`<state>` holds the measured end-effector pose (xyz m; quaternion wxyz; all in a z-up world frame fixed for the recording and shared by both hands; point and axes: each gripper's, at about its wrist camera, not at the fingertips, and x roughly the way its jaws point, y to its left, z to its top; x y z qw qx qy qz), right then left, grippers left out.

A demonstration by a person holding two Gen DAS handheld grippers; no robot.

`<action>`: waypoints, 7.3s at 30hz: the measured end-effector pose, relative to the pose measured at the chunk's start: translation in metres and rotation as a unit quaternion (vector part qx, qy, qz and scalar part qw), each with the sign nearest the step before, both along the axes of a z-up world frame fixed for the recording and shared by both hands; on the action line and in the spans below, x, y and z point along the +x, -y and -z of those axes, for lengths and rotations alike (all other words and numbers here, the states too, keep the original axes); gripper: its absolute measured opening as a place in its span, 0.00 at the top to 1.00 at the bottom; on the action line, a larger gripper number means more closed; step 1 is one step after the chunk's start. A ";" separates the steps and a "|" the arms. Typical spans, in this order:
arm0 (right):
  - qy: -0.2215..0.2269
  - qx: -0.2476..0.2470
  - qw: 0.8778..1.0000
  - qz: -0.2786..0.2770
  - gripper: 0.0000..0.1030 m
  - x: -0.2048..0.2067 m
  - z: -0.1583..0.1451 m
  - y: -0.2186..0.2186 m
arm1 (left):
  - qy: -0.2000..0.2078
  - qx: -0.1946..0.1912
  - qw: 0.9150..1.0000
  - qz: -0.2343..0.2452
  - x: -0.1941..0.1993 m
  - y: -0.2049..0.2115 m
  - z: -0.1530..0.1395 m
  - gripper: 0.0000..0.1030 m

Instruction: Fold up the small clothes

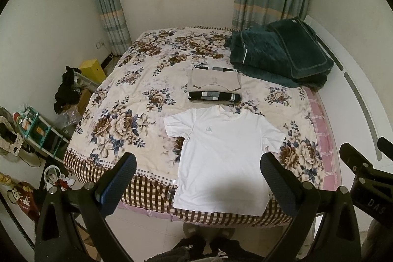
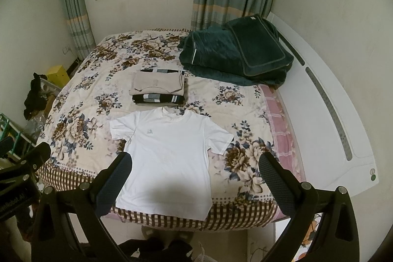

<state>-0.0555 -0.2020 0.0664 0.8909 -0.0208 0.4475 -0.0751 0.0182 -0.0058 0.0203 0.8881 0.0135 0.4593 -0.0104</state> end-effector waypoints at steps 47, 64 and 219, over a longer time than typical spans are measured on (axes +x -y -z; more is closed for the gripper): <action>-0.175 0.395 0.831 0.350 0.32 0.130 0.489 0.321 | -0.144 0.109 0.967 -0.180 0.191 -0.034 0.310 0.00; -0.008 0.537 0.739 0.408 0.94 0.248 0.692 0.334 | -0.260 0.001 0.942 -0.210 0.241 -0.036 0.542 0.00; -0.331 0.379 0.861 -0.072 0.74 0.555 0.685 0.228 | -0.212 -0.107 0.967 -0.095 -0.056 0.188 0.513 0.98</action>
